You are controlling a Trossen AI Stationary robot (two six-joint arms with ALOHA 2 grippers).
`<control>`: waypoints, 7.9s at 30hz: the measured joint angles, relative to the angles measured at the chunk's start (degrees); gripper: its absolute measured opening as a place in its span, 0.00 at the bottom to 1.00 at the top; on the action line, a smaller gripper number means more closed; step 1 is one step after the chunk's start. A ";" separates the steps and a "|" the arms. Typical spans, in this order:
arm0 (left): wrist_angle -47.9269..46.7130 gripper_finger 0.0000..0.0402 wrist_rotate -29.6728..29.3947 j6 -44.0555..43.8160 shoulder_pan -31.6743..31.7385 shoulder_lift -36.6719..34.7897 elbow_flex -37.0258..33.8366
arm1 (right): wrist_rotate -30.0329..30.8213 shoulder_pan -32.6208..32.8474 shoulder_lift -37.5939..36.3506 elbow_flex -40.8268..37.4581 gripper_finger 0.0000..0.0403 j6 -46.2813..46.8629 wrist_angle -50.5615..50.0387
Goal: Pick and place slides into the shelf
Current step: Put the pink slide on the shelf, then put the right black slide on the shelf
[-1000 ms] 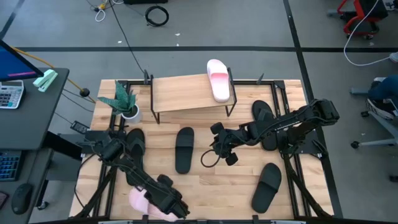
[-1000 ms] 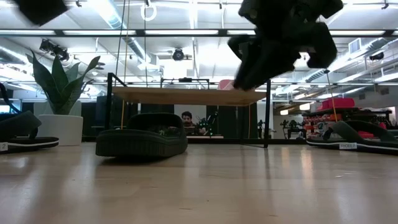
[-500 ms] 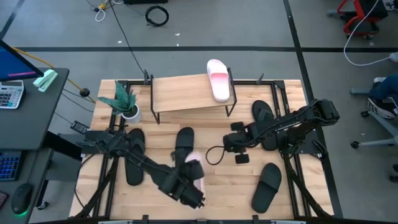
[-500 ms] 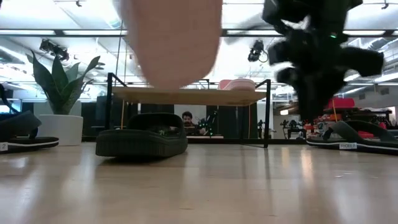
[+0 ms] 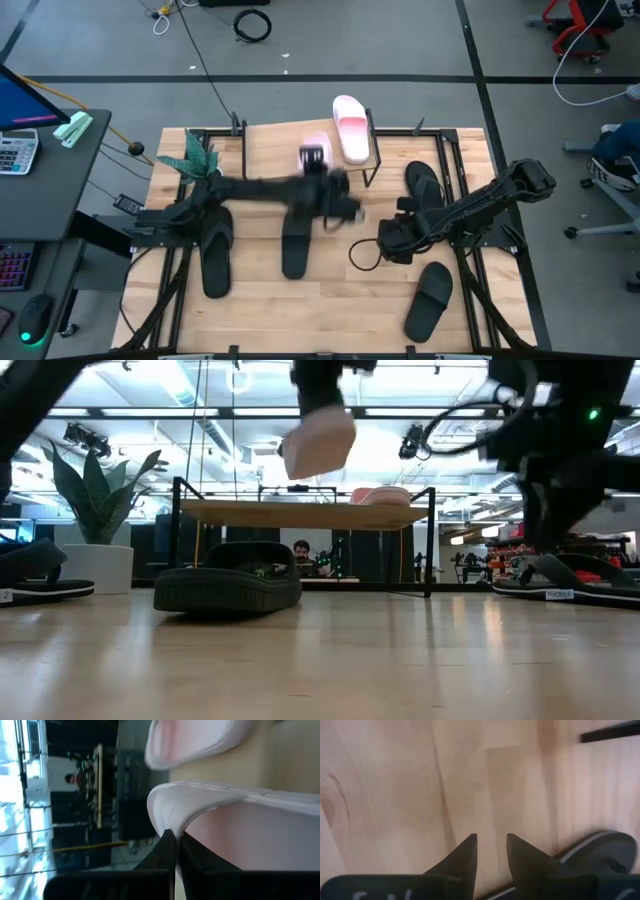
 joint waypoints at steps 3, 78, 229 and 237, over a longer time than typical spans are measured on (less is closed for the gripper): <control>6.85 0.02 0.08 9.95 6.34 0.00 -0.02 | 4.82 1.89 -4.14 -0.57 0.27 3.88 0.03; 29.17 0.37 20.25 15.09 11.72 -0.94 2.49 | 16.56 9.93 -29.11 -10.93 0.27 12.52 -0.27; -1.94 0.10 27.31 -43.33 -31.58 -1.07 2.08 | -16.52 35.76 11.17 7.91 0.06 42.04 -18.93; -1.94 0.01 26.65 -43.13 -31.64 -1.07 2.08 | -11.34 35.83 11.24 16.41 0.02 43.74 -20.69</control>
